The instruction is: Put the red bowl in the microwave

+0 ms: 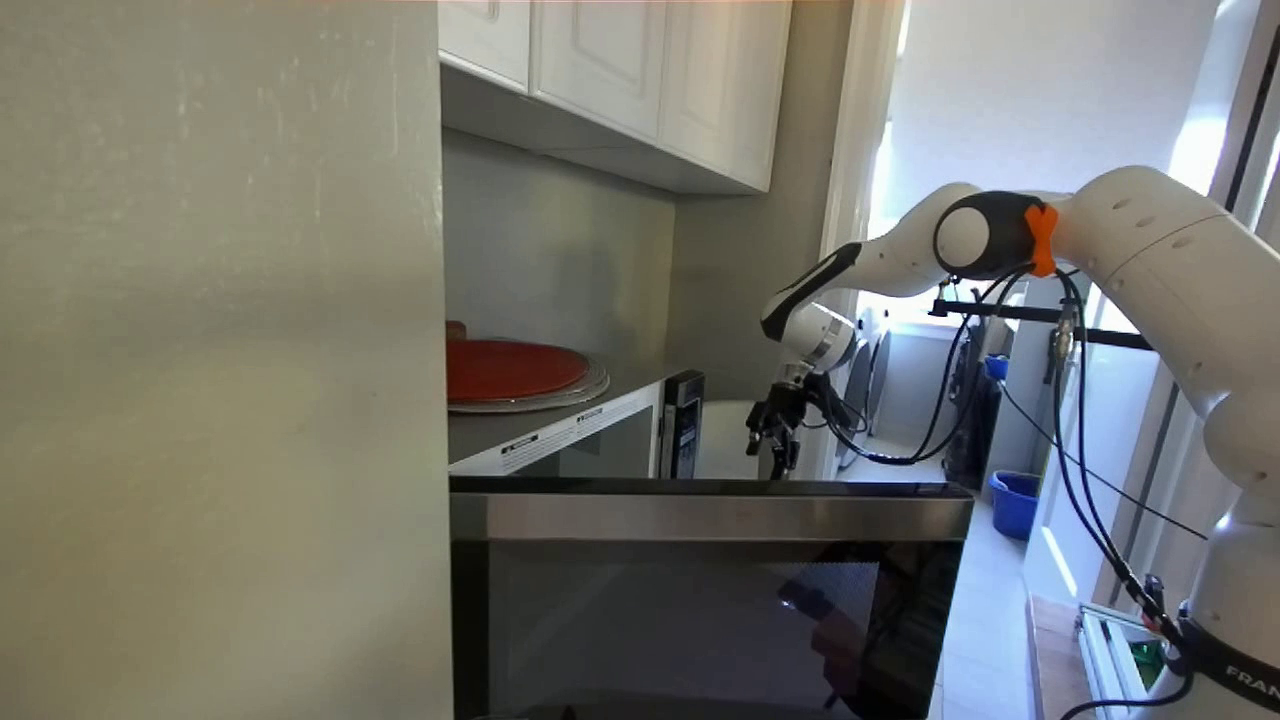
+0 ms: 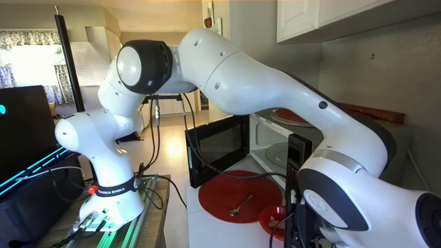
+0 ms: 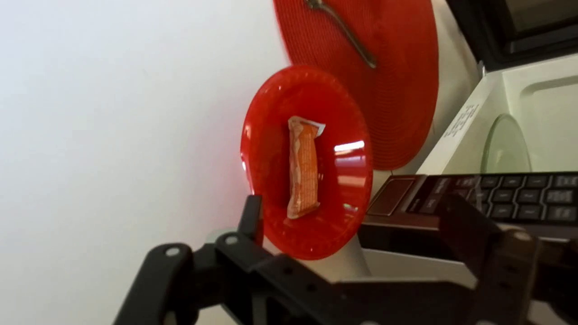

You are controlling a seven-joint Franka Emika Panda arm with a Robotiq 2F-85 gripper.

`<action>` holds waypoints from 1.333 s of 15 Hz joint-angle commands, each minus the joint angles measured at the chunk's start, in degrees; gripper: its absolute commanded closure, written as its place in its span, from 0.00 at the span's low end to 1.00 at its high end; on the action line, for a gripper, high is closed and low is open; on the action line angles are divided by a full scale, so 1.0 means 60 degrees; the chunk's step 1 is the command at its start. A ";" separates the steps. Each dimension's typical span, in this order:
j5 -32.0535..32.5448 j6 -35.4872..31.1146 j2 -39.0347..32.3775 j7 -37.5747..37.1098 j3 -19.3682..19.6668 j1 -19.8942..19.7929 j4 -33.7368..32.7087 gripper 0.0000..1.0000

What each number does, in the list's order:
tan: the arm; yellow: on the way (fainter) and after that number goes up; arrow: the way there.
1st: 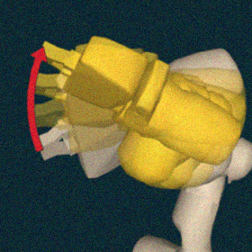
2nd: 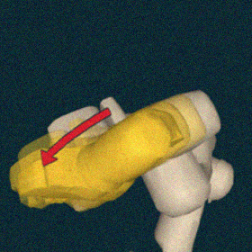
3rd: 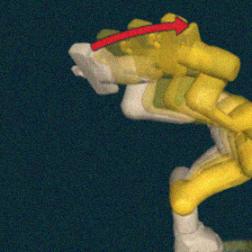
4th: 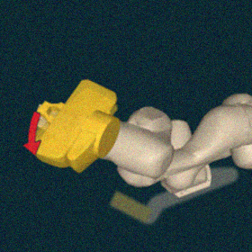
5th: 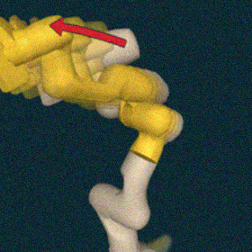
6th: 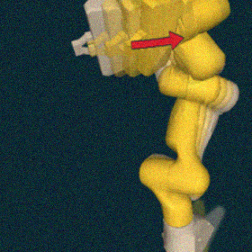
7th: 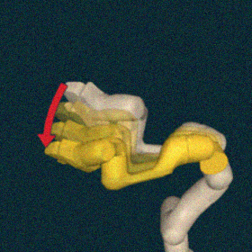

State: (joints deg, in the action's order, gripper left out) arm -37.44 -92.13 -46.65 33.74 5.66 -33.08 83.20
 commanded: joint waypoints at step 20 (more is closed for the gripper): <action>-0.0325 -0.0310 -0.1359 0.0693 -0.0538 -0.0251 -0.0794 0.11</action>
State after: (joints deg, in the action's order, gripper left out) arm -39.28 -95.22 -53.24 37.05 3.23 -33.58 80.30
